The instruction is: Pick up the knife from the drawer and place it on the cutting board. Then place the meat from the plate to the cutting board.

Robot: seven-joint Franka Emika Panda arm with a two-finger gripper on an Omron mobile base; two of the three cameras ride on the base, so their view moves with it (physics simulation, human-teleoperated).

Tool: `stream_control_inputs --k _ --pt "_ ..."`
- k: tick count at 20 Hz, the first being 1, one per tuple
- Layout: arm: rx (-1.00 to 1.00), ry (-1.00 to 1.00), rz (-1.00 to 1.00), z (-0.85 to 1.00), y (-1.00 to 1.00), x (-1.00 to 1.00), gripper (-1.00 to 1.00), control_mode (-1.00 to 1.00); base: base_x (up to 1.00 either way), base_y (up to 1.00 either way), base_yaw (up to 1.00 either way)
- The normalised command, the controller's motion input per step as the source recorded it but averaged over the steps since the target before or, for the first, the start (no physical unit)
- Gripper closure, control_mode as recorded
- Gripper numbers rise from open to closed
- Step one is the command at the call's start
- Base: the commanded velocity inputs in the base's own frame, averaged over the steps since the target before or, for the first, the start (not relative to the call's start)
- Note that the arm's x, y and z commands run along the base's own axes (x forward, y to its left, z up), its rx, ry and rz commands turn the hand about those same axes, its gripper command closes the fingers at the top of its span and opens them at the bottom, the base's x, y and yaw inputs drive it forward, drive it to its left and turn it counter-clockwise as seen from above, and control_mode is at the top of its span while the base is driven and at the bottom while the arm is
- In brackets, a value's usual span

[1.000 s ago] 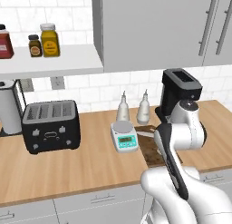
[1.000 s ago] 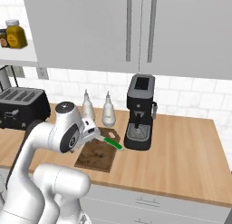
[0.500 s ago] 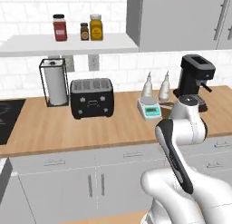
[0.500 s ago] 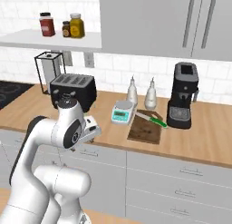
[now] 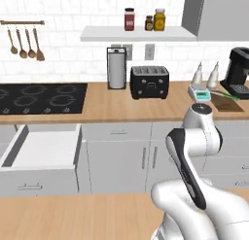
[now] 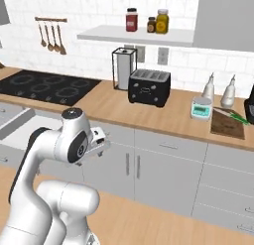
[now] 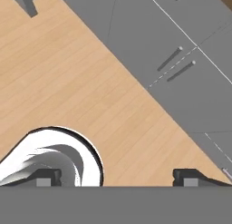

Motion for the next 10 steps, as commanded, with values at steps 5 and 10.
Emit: stream_control_inputs --k 5,10 --pt "0.0 0.0 0.0 0.0 0.0 0.0 -1.0 1.0 -0.46 1.0 0.19" --pt "0.0 0.0 0.0 0.0 0.0 0.0 -1.0 1.0 0.05 1.0 0.12"
